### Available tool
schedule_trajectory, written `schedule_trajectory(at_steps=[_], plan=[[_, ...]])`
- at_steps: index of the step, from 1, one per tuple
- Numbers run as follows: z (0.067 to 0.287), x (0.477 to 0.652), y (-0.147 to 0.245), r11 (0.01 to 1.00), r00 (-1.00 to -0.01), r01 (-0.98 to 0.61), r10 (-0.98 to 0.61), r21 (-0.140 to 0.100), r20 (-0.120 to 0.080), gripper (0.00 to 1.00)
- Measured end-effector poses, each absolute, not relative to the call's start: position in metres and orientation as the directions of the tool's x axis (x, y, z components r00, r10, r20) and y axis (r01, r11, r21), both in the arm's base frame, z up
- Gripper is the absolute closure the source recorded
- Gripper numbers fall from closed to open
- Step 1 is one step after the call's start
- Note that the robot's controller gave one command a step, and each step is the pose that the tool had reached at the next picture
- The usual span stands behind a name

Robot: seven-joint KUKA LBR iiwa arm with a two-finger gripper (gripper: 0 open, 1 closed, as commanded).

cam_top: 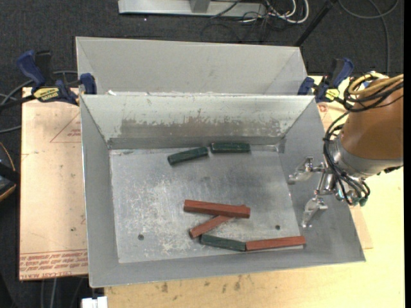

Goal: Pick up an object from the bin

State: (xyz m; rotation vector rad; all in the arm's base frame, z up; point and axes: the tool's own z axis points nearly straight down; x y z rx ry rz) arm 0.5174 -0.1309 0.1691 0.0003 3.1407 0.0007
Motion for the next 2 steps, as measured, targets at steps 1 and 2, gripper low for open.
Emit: schedule_trajectory(at_steps=[1, 2], plan=[[0.133, 0.523, -0.103, 0.996, -0.996, -0.09, -0.09, -0.001, -0.005, 0.0], [0.078, 0.522, -0.042, 0.985, -0.985, -0.17, -0.17, -0.004, -0.023, 1.0]])
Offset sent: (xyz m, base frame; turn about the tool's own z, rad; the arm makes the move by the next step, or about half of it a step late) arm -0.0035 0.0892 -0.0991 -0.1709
